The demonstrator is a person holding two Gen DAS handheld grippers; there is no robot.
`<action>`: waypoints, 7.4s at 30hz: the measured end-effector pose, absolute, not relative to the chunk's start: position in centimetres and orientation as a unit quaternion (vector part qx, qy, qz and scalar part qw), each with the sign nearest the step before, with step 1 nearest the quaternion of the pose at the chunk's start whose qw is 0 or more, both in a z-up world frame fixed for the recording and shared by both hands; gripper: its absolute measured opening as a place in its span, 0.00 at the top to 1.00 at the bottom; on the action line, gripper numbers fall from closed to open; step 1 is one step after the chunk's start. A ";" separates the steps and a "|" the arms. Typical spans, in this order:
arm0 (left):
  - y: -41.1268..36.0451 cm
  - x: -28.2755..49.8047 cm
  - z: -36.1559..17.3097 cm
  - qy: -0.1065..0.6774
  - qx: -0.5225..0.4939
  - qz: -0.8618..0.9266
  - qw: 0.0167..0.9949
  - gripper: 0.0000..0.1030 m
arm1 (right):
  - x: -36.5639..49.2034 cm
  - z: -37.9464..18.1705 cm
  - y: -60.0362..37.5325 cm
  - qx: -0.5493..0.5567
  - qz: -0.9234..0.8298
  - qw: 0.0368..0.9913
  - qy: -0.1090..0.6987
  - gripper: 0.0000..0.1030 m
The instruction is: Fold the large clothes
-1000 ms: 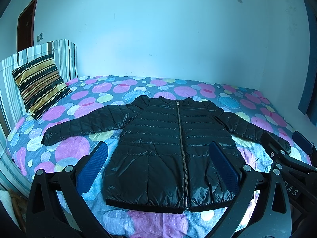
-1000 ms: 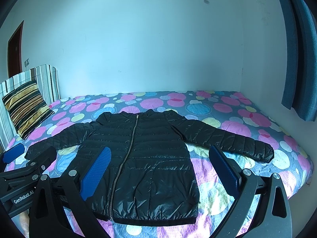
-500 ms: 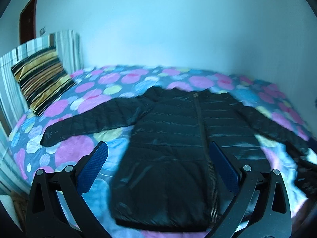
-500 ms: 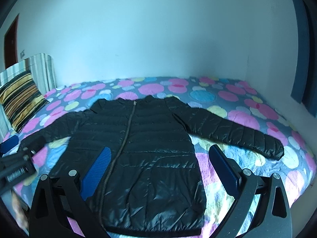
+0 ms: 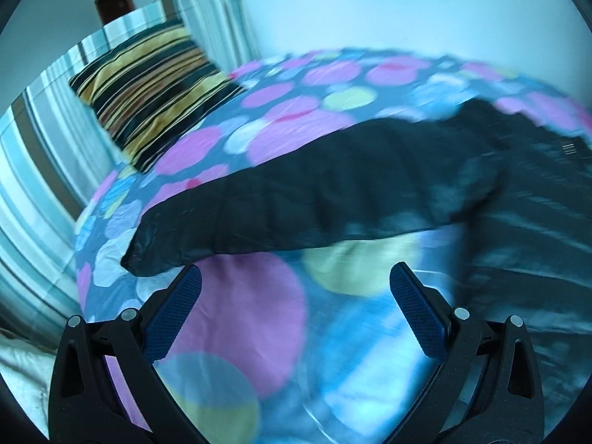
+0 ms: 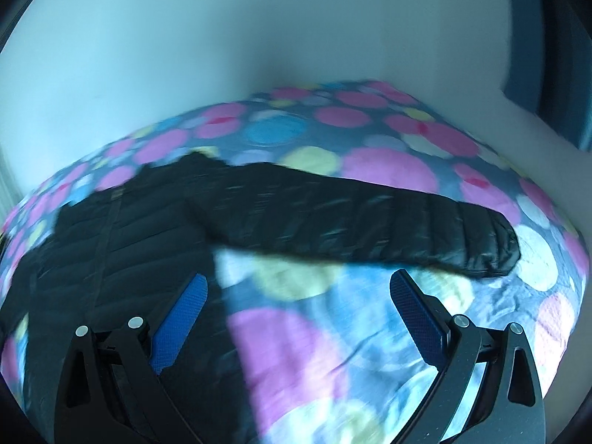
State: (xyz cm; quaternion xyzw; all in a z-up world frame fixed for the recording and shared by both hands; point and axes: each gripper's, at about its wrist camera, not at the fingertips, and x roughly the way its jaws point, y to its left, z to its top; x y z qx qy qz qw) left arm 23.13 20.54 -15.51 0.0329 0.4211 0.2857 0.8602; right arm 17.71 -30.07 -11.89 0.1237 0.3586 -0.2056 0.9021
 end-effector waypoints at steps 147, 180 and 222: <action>28.7 23.7 -21.8 0.463 -0.089 0.327 0.819 0.02 | 40.5 -16.1 -24.6 0.096 -0.071 0.890 0.439 0.91; 29.0 23.5 -21.9 0.463 -0.103 0.322 0.820 0.02 | 35.2 -18.9 -20.7 0.055 -0.061 0.896 0.437 0.60; 43.5 15.7 -18.2 0.390 -0.276 0.347 0.807 0.02 | 35.2 -20.5 -19.8 0.035 -0.071 0.903 0.421 0.56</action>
